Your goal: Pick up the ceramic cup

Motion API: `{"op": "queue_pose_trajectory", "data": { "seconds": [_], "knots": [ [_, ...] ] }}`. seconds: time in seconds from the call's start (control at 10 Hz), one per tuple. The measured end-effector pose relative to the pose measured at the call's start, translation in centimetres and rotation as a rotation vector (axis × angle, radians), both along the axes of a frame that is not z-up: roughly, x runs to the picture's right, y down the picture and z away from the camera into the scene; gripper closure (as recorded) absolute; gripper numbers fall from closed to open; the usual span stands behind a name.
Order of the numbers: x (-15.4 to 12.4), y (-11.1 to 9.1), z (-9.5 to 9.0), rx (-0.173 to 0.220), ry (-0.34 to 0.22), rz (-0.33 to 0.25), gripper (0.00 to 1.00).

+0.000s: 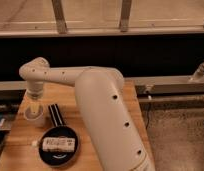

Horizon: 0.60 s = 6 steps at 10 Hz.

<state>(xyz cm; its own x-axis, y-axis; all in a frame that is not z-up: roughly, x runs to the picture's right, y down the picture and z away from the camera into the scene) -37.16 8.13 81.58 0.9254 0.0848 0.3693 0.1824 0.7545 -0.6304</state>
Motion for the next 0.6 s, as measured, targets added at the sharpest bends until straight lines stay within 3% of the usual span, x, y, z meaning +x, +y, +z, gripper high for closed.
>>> {"op": "queue_pose_trajectory", "data": {
  "seconds": [0.2,0.3,0.6],
  "knots": [
    [-1.0,1.4,0.6,-0.042,-0.033,-0.030,0.28],
    [-1.1,2.5,0.6,-0.066,-0.051,-0.049,0.41],
    [-0.5,3.4,-0.3,-0.082,-0.059,-0.066,0.69]
  ]
}}
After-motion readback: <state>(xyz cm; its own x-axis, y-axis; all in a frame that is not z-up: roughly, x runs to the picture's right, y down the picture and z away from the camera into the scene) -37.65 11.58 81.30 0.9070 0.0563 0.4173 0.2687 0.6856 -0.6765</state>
